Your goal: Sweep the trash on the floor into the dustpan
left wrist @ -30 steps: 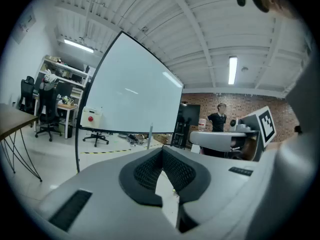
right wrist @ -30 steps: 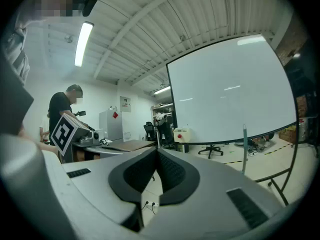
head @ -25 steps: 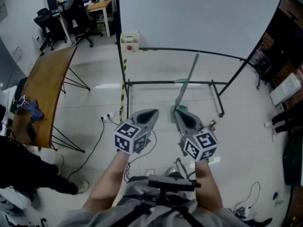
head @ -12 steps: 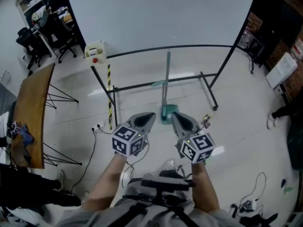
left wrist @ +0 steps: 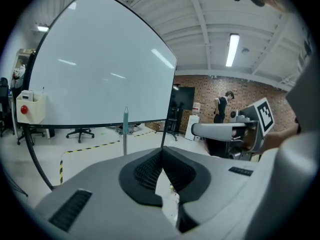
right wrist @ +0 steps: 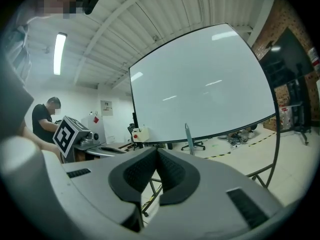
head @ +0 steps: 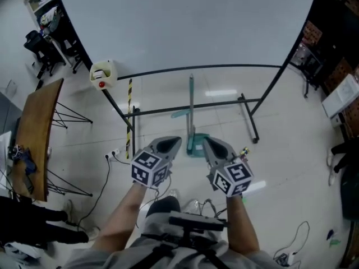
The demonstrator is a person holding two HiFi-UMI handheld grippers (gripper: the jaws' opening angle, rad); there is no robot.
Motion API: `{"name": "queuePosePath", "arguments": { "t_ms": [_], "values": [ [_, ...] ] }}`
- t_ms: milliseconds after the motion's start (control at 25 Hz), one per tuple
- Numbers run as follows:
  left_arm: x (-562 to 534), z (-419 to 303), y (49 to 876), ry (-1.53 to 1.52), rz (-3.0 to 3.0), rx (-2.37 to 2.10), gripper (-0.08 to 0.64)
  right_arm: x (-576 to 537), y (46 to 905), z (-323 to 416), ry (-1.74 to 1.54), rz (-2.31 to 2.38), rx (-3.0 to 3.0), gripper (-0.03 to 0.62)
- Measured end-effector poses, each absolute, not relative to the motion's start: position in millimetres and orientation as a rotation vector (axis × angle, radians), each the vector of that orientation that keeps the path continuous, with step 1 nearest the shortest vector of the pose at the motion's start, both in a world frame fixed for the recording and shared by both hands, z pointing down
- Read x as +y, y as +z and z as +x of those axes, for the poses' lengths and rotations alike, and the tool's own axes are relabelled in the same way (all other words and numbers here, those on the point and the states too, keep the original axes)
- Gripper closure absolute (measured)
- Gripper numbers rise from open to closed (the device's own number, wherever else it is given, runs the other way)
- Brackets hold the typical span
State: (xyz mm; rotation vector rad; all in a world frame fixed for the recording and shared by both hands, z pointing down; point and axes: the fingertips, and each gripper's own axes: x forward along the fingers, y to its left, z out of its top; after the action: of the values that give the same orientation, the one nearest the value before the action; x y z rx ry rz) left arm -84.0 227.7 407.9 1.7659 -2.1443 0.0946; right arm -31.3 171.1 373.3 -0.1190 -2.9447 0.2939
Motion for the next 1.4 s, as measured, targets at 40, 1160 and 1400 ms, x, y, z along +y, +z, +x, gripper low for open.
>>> {"name": "queuePosePath", "arguments": {
  "t_ms": [40, 1160, 1400],
  "values": [
    [223, -90, 409, 0.098, 1.765, -2.143, 0.554, 166, 375, -36, 0.294, -0.114, -2.939, 0.583],
    [87, -223, 622, 0.608, 1.917, -1.641, 0.333, 73, 448, -177, 0.272, 0.097, -2.659, 0.468],
    [77, -225, 656, 0.713, 1.901, -1.539, 0.318, 70, 468, -197, 0.317, 0.068, -2.605, 0.424]
  ]
}}
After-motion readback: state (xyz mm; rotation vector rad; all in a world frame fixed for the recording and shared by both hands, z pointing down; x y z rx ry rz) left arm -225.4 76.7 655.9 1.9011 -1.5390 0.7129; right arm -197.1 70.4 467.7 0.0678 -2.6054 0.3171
